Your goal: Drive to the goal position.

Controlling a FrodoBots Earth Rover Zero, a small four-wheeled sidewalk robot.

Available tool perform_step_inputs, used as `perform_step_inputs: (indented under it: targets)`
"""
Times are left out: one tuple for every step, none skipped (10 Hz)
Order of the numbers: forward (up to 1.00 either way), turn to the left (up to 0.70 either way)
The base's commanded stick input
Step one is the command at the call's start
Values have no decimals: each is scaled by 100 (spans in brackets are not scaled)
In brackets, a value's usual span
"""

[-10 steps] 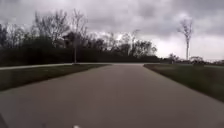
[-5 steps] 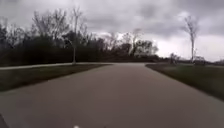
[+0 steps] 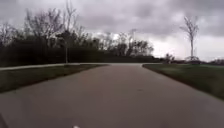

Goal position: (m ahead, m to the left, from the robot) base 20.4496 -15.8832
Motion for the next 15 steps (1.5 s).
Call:
perform_step_inputs:
  targets:
    - [100,0]
    - [100,0]
    - [100,0]
    - [100,0]
    - [100,0]
    - [100,0]
    - [100,0]
    - [100,0]
    - [100,0]
    - [100,0]
    - [100,0]
    - [100,0]
    - [100,0]
    - [100,0]
    - [100,0]
